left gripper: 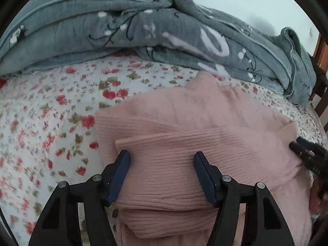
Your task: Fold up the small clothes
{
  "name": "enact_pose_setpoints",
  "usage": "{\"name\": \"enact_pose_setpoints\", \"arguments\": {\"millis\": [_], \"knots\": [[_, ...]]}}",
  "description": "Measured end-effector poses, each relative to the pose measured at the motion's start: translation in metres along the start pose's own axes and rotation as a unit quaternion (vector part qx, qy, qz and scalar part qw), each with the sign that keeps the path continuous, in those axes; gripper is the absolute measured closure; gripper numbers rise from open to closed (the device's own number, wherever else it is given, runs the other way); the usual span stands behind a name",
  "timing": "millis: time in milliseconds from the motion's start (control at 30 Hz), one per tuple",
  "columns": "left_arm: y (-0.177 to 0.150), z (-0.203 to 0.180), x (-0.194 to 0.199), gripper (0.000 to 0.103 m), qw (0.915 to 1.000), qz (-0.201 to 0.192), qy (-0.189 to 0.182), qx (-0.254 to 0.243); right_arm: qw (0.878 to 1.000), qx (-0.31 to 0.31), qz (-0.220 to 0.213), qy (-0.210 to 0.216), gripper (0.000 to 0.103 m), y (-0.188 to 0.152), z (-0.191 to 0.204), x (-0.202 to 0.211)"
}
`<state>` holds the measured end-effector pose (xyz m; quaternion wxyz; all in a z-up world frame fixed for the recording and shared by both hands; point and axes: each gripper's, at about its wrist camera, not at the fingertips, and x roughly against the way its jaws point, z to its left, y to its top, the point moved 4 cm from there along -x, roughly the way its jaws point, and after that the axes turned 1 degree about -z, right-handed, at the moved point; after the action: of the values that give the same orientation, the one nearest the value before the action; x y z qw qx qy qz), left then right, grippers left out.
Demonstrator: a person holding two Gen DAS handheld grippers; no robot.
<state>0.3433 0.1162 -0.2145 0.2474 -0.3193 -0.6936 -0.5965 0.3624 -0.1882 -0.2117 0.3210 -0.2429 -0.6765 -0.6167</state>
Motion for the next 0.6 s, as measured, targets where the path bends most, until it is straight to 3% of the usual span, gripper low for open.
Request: {"name": "enact_pose_setpoints", "arguments": {"millis": [67,200,333,600], "knots": [[0.0008,0.0033,0.0058,0.04,0.9999,-0.004,-0.009,0.011,1.0,-0.006,-0.006,-0.017,0.044,-0.0028,-0.0055,0.0034],[-0.0063,-0.0031,0.0061,0.038,0.9997,-0.015,0.019,-0.01,1.0,-0.009,-0.003,-0.018,0.044,-0.0053,-0.0078,0.0005],[-0.0082,-0.0047,0.0028,0.027,0.9989,-0.013,0.042,-0.017,1.0,-0.006,-0.008,-0.025,0.043,-0.0056,-0.0055,0.0007],[-0.0079,0.0016,-0.0012,0.026,0.9994,-0.012,0.032,-0.002,1.0,-0.01,-0.008,-0.026,0.039,-0.0045,-0.0054,-0.0008]]}}
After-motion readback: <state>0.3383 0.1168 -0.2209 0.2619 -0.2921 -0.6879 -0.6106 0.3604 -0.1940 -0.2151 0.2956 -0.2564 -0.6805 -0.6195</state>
